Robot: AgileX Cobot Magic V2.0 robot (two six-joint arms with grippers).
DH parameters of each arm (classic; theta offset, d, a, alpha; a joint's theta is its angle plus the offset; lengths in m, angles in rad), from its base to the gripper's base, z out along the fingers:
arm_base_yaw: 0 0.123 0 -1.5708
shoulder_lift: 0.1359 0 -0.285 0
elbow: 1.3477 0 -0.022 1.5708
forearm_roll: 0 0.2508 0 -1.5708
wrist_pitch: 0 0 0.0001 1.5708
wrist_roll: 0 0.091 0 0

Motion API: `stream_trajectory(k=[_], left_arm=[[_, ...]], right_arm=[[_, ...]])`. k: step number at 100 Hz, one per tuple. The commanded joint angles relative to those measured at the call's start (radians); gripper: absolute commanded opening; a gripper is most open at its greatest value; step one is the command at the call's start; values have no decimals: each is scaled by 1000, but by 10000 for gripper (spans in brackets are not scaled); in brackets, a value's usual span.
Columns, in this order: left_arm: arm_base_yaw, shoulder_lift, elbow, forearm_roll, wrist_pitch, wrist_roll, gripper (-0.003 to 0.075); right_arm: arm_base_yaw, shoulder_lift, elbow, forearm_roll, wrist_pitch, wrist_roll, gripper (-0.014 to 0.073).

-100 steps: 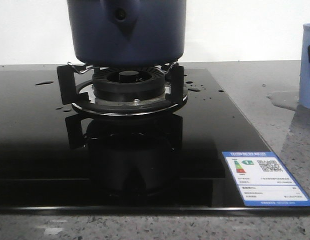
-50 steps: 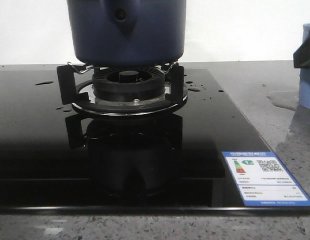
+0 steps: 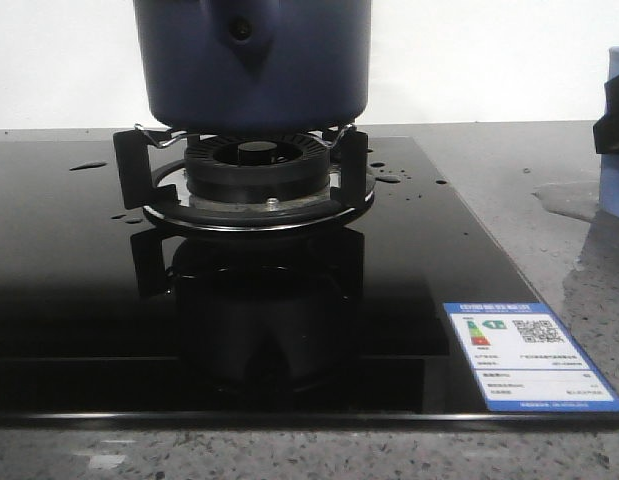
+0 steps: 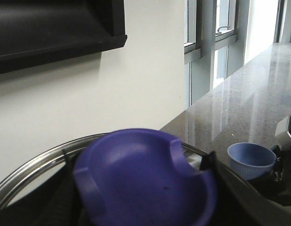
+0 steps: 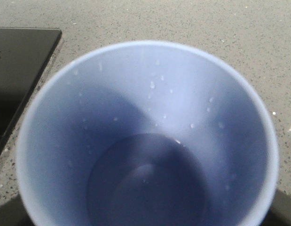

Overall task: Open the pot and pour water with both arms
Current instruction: 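Lift the light-blue cup with the right gripper toward the open pot, then tilt the cup with the right gripper to pour water into the pot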

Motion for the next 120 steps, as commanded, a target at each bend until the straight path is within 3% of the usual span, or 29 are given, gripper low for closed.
stream_trajectory(k=[1, 22, 40, 64, 81, 120], left_arm=[[-1, -33, -29, -106, 9, -9, 279], [-1, -53, -29, -112, -8, -11, 279], [-1, -88, -29, -114, -64, -33, 279], [-1, -111, -29, -117, -71, -36, 279], [-1, -115, -29, -129, -69, -36, 279], [-1, -115, -29, -129, -66, -56, 279]], right_arm=[[1, -30, -31, -25, -59, 1, 309], [1, -137, -99, -114, 37, 1, 309], [1, -163, -254, -189, 227, 1, 309], [1, -83, -516, -208, 489, -30, 309], [35, 32, -726, -211, 662, -136, 309], [149, 233, -1005, -414, 718, -144, 309]])
